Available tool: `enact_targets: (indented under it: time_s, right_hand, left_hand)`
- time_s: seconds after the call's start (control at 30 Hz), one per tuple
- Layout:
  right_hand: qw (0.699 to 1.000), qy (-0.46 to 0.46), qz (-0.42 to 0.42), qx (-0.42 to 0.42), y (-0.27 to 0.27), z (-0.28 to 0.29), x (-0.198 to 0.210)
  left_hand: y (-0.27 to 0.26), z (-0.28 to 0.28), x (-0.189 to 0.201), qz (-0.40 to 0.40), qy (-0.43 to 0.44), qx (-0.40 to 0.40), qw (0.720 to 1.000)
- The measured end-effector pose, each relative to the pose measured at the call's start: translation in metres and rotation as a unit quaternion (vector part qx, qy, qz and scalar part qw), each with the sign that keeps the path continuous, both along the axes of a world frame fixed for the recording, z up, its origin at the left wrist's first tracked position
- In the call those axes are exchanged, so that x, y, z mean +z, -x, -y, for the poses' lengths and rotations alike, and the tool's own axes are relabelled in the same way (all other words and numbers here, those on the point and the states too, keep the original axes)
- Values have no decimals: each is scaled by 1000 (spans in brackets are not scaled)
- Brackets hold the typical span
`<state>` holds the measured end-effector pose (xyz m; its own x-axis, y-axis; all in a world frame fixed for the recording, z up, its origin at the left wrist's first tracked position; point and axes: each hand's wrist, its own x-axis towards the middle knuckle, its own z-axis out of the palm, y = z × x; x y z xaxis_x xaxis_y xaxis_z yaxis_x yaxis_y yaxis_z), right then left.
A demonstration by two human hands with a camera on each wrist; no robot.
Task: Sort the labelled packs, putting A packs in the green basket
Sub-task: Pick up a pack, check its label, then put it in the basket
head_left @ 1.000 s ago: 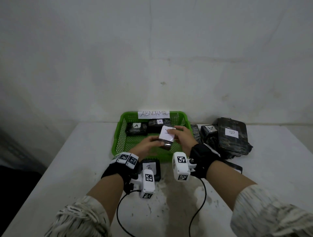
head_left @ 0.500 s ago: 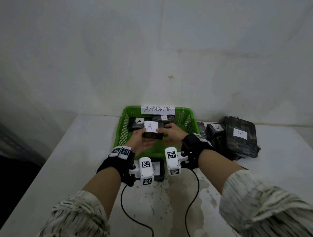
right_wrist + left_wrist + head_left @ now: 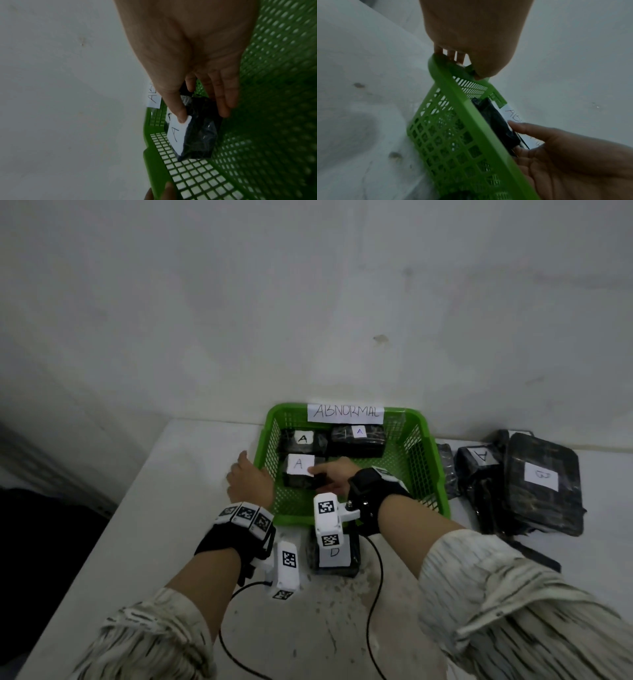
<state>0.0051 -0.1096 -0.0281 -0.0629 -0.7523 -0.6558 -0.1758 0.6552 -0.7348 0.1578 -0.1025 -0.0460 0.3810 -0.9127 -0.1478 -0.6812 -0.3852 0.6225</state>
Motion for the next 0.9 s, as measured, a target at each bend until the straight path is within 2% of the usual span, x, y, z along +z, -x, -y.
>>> enact_targets:
  time_s: [0.1, 0.33, 0.47, 0.57, 0.67, 0.73, 0.9]
  right_hand:
    - [1000, -5, 17, -19, -16, 8, -5]
    - [999, 17, -3, -47, -25, 18, -15]
    - [988, 30, -124, 82, -19, 20, -12]
    - [981, 27, -143, 132, -11, 18, -9]
    - [986, 73, -118, 93, 4, 14, -1]
    - [983, 141, -102, 62, 20, 11, 6]
    - [962, 261, -54, -49, 78, -1, 25]
  left_hand:
    - [-2, -2, -7, -68, -17, -50, 996]
    - [-3, 2, -11, -22, -29, -50, 998]
    - [-3, 2, -12, -19, -38, -48, 998]
    - [-4, 4, -11, -30, -46, -50, 997]
    - [4, 5, -11, 37, -37, -8, 999]
    - [15, 0, -6, 90, 20, 24, 995]
    - [68, -11, 7, 119, 71, -99, 985]
